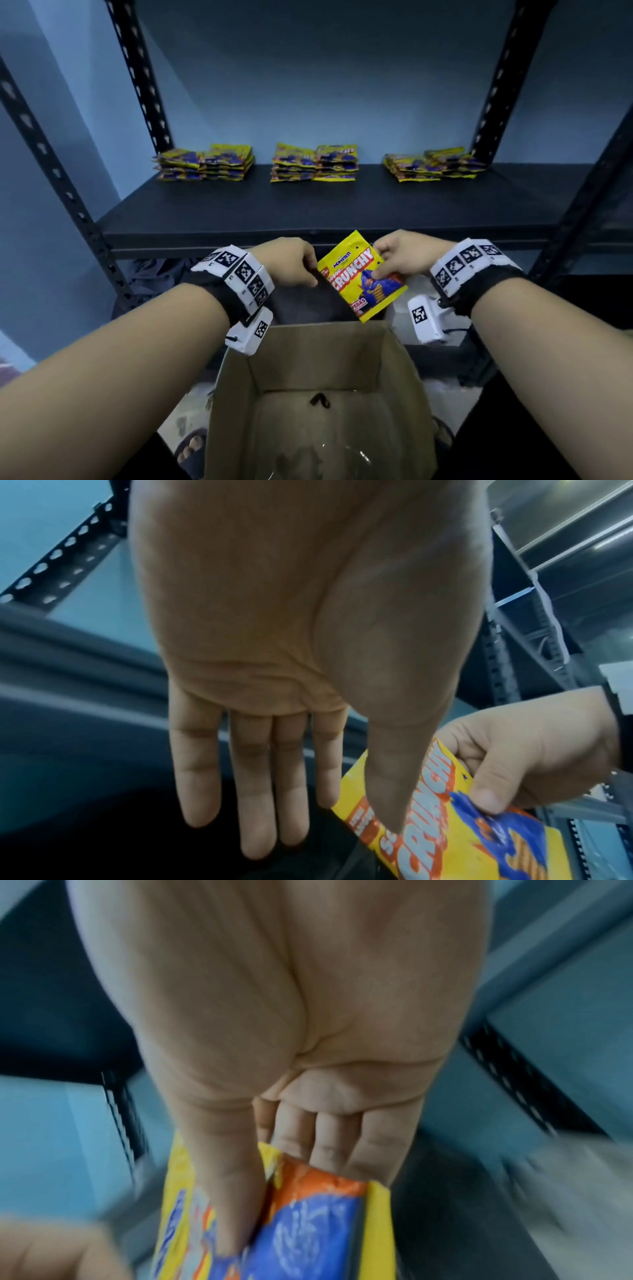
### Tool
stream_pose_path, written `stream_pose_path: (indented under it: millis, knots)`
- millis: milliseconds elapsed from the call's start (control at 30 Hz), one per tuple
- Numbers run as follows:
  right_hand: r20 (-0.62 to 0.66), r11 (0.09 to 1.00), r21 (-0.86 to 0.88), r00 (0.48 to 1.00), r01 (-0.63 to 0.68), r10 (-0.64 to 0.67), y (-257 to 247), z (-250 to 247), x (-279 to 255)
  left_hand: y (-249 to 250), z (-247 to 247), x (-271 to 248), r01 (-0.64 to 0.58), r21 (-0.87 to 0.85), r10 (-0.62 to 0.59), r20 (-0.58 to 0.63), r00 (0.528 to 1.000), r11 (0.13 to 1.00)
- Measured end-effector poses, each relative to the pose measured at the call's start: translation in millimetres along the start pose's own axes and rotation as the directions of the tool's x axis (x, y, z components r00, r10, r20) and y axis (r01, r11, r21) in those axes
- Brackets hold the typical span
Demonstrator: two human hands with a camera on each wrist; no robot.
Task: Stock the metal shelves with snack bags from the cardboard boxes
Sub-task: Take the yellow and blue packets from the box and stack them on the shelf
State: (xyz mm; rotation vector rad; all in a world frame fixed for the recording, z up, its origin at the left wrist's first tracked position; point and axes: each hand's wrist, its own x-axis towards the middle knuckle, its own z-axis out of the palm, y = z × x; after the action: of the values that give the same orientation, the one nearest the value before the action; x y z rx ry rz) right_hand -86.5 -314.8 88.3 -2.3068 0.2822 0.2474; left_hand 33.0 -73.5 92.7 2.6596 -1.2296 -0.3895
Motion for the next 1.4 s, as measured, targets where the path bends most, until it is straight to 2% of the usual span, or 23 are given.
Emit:
stream_pose_path:
  millis: [67, 200, 333, 467, 600, 733, 833, 967, 1067, 1233, 1400]
  knots:
    - [-0.027, 0.997, 0.079, 0.999, 0.022, -0.020, -4.2, -23.2, -13.7, 17.9, -21.5, -0.5, -0.031, 0.007, 0.031, -0.010, 0.999, 0.999]
    - [-0.111, 0.953, 0.295, 0.993, 0.067, -0.035, -6.6, -57.8, -38.0, 47.9, -60.9, 4.8, -0.083, 0.033, 0.086, -0.111, 0.990, 0.996]
    - [-0.186, 0.907, 0.403, 0.981, 0.121, -0.049, -0.6, -84.4, -52.6, 66.2, -81.4, 25.7, -0.059, 0.022, 0.062, -0.170, 0.983, 0.998]
    - [-0.301, 0.900, 0.414, 0.954, 0.132, -0.002, 11.6, -108.0, -52.7, 74.9, -86.4, 55.5, -0.022, 0.100, 0.029, -0.074, 0.997, 0.995]
    - [-0.446, 0.905, 0.394, 0.894, 0.160, 0.036, 17.9, -128.7, -43.6, 79.3, -88.2, 78.1, 0.035, 0.161, -0.038, 0.015, 0.999, 0.986]
    - [-0.534, 0.929, 0.337, 0.844, 0.156, 0.052, 20.0, -155.6, -24.0, 75.8, -84.9, 94.9, 0.087, 0.177, -0.104, 0.092, 0.990, 0.980]
    - [-0.602, 0.944, 0.296, 0.796, 0.146, 0.066, 23.4, -181.7, -0.4, 70.8, -83.1, 101.3, 0.094, 0.144, -0.110, 0.112, 0.988, 0.985]
    - [-0.697, 0.973, 0.221, 0.709, 0.070, 0.108, 22.6, -214.2, 39.7, 68.0, -84.1, 105.0, 0.068, 0.150, -0.083, 0.094, 0.992, 0.986]
    - [-0.724, 0.989, 0.147, 0.677, -0.034, 0.131, 15.1, -227.4, 68.2, 67.7, -88.3, 107.6, 0.050, 0.162, -0.070, 0.121, 0.990, 0.986]
    - [-0.718, 0.980, 0.001, 0.682, -0.198, 0.139, 4.5, -247.2, 114.8, 66.0, -94.2, 111.5, 0.033, 0.171, -0.060, 0.152, 0.987, 0.985]
    - [-0.702, 0.929, -0.131, 0.694, -0.347, 0.160, 9.9, -252.5, 143.5, 65.9, -96.6, 114.2, 0.021, 0.196, -0.056, 0.171, 0.984, 0.980]
